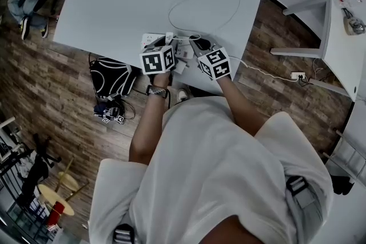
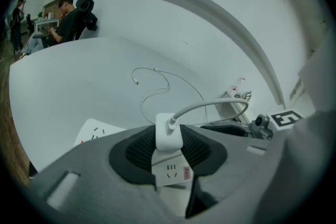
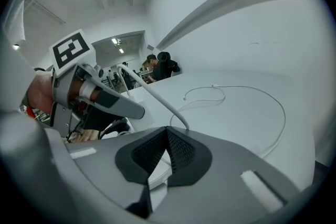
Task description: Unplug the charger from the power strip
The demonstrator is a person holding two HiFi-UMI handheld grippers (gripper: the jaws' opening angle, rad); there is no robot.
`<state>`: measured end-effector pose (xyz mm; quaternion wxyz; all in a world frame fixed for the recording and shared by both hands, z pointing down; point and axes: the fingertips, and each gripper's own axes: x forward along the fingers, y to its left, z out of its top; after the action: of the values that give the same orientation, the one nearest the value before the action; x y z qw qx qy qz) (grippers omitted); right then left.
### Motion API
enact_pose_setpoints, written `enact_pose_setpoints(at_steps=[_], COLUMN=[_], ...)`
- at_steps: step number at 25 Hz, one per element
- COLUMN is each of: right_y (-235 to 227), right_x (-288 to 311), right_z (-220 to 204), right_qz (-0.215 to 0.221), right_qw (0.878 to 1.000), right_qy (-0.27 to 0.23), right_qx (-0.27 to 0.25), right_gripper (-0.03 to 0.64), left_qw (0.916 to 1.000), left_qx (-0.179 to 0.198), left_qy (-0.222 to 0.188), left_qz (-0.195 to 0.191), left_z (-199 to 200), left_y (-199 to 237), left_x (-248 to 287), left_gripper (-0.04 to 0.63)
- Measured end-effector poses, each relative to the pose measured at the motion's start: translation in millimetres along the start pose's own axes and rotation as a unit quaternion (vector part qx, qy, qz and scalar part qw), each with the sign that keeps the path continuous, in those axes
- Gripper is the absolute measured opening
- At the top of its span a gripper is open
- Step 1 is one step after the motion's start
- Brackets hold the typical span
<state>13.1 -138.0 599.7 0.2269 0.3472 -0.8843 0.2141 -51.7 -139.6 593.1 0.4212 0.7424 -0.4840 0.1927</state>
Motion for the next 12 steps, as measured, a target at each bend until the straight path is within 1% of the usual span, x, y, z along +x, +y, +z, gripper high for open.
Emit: enact_pose_setpoints(at_steps=[2, 5, 8, 12], right_y=[2.5, 8.5, 11.2, 11.2], right_x=[-3.1, -6.9, -7.7, -11.1], right_z=[0.2, -3.7, -10.5, -13.3], right_qz=[0.006, 0.014, 0.016, 0.011], right_qw=[1.0, 1.0, 0.999, 0.999], right_qy=[0.003, 0.009, 0.017, 0.02], right_qx=[0.005, 0.015, 0.023, 0.029], right_gripper=[0.002, 0.002, 0.002, 0.002], left_qw=[0.9998, 0.9997, 0.9999, 0.9998], left_qx=[-0.018, -0.021, -0.011, 0.012], left_qy=[0.0, -0.001, -0.008, -0.007], left_qz=[-0.007, -0.012, -0.006, 0.017], left_z=[-2.4, -5.4, -3.8, -3.4], left_y=[2.0, 5.5, 8.2, 13.3], left_x=[0.9, -0.2, -0.7, -4.1], left_gripper=[0.143, 0.143, 0.144, 0.154])
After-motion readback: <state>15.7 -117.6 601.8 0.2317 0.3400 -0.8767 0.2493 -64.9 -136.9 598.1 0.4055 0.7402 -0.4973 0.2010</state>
